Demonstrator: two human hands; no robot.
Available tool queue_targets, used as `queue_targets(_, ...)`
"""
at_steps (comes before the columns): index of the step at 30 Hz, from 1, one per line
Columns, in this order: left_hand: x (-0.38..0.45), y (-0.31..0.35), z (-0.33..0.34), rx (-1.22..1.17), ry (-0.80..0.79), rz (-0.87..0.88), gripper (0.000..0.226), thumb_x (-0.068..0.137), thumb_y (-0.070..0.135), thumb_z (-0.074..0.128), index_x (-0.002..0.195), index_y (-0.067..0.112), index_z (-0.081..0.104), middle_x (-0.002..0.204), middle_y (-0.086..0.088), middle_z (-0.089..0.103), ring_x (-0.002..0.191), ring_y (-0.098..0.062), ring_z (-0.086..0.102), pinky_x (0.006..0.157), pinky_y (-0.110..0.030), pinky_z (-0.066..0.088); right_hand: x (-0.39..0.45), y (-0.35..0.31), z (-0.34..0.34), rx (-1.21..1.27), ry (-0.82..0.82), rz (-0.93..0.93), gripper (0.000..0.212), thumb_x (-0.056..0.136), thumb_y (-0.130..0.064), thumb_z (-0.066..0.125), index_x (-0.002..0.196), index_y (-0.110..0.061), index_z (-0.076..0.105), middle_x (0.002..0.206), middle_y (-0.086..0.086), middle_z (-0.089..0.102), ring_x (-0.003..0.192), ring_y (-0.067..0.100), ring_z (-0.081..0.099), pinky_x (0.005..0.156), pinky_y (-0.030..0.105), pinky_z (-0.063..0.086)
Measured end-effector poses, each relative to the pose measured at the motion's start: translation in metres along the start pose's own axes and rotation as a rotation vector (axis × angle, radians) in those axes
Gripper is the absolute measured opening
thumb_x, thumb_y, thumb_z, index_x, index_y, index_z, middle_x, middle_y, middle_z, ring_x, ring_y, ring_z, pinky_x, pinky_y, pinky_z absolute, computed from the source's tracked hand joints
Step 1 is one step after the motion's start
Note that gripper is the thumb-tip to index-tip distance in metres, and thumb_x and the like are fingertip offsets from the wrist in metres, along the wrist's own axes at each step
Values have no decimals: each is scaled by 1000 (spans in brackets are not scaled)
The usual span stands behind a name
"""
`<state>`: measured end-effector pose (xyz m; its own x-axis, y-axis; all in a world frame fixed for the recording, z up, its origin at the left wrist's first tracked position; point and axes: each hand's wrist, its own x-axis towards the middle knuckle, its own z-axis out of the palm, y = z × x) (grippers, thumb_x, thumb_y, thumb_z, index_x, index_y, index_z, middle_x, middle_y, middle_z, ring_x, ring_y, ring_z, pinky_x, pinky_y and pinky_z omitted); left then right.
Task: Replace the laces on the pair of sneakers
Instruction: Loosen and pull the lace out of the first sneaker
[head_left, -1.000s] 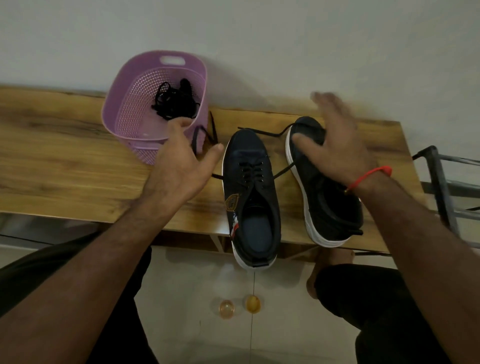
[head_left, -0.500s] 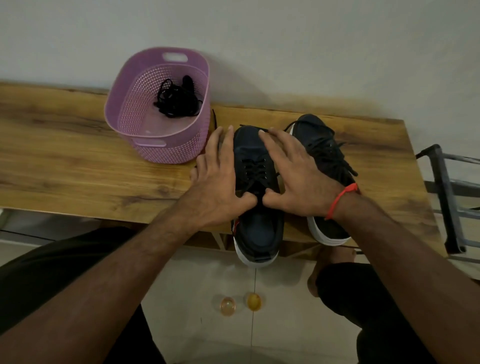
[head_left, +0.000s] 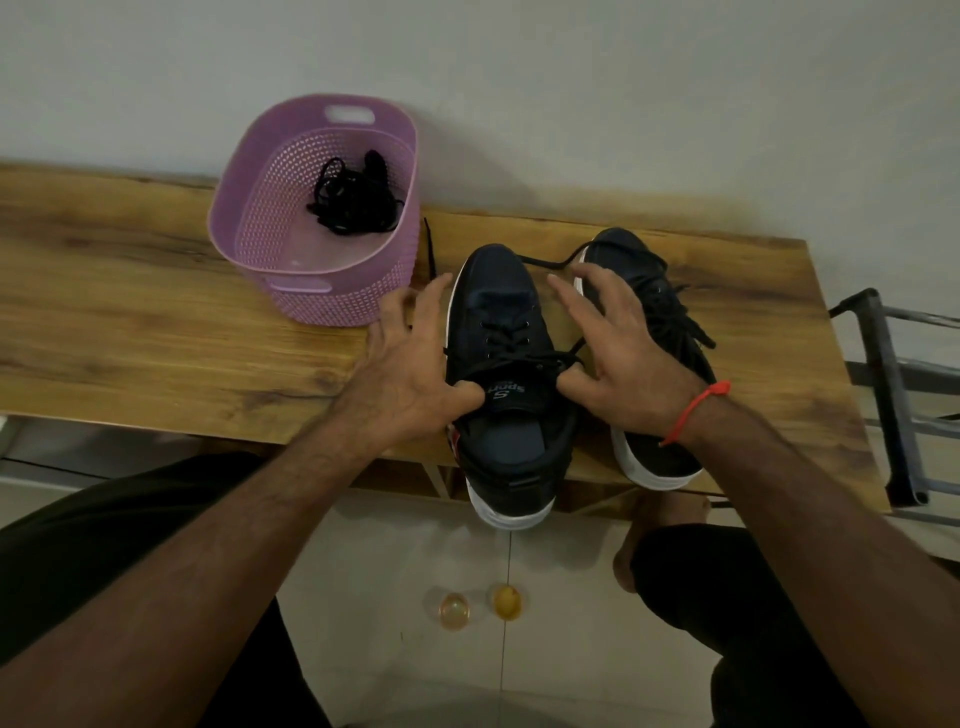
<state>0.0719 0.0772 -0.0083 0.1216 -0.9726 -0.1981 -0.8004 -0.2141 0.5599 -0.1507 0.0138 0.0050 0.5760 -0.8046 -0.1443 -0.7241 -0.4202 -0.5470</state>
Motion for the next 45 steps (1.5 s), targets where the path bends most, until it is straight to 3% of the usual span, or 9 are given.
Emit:
queue_targets(6, -9, 17, 4, 69, 91, 276, 65, 77, 32, 76, 136, 35, 50, 148, 0, 24, 131, -22, 32, 107, -47, 32, -5, -9, 0, 49, 113, -45, 55, 84, -31, 69, 133, -25, 44, 132, -1, 32, 130, 20, 26, 109, 31, 26)
queue_targets(11, -7, 34, 2, 220, 239, 357, 32, 83, 42, 76, 113, 33, 67, 144, 4, 42, 123, -22, 40, 98, -43, 34, -11, -9, 5, -59, 221, -42, 35, 84, -46, 67, 107, -23, 55, 112, -3, 39, 110, 14, 30, 93, 24, 28)
queue_targets(19, -9, 48, 4, 495, 353, 384, 34, 86, 51, 70, 111, 28, 72, 137, 5, 55, 120, -28, 48, 90, -46, 38, -11, -14, 8, -11, 258, 22, 17, 86, -42, 68, 89, -27, 60, 106, -7, 43, 108, 11, 34, 89, 22, 30)
queue_targets(28, -8, 41, 14, 425, 417, 458, 25, 88, 41, 72, 103, 21, 73, 127, 3, 63, 111, -30, 52, 85, -45, 41, -11, -22, 6, 85, 273, 136, 27, 81, -38, 72, 66, -38, 51, 99, -9, 48, 104, 14, 42, 84, 24, 31)
queue_targets(33, -2, 29, 7, 36, 319, 373, 10, 86, 31, 75, 90, 26, 68, 110, 10, 65, 104, -15, 56, 89, -42, 48, -11, -25, 9, 115, 259, 133, 25, 78, -37, 73, 64, -36, 52, 92, -11, 48, 99, 14, 45, 82, 22, 30)
queue_targets(36, 5, 17, -4, -349, 361, 130, 13, 87, 21, 75, 85, 28, 65, 94, 11, 69, 85, -6, 63, 79, -34, 58, -12, -26, 12, 129, 251, 127, 25, 78, -36, 73, 65, -36, 52, 92, -13, 46, 98, 13, 45, 83, 21, 30)
queue_targets(39, 10, 7, -6, -441, 346, -55, 15, 88, 16, 73, 92, 25, 62, 96, 11, 67, 86, 1, 64, 80, -25, 59, -12, -27, 12, 124, 241, 111, 21, 81, -37, 72, 70, -35, 54, 95, -12, 45, 101, 12, 43, 79, 14, 27)
queue_targets(42, 5, 14, -2, -215, 252, 153, 34, 83, 12, 70, 111, 28, 59, 112, 13, 59, 102, 6, 55, 86, -13, 47, -12, -27, 12, 86, 214, 84, 15, 83, -40, 71, 84, -30, 60, 98, -11, 42, 103, 11, 36, 77, 11, 25)
queue_targets(45, -3, 23, 6, 3, 187, 324, 39, 80, 34, 63, 118, 31, 67, 135, 9, 54, 124, -16, 42, 98, -35, 34, -11, -26, 12, 53, 220, 63, 20, 84, -43, 70, 92, -27, 61, 103, -7, 43, 103, 13, 34, 86, 21, 27)
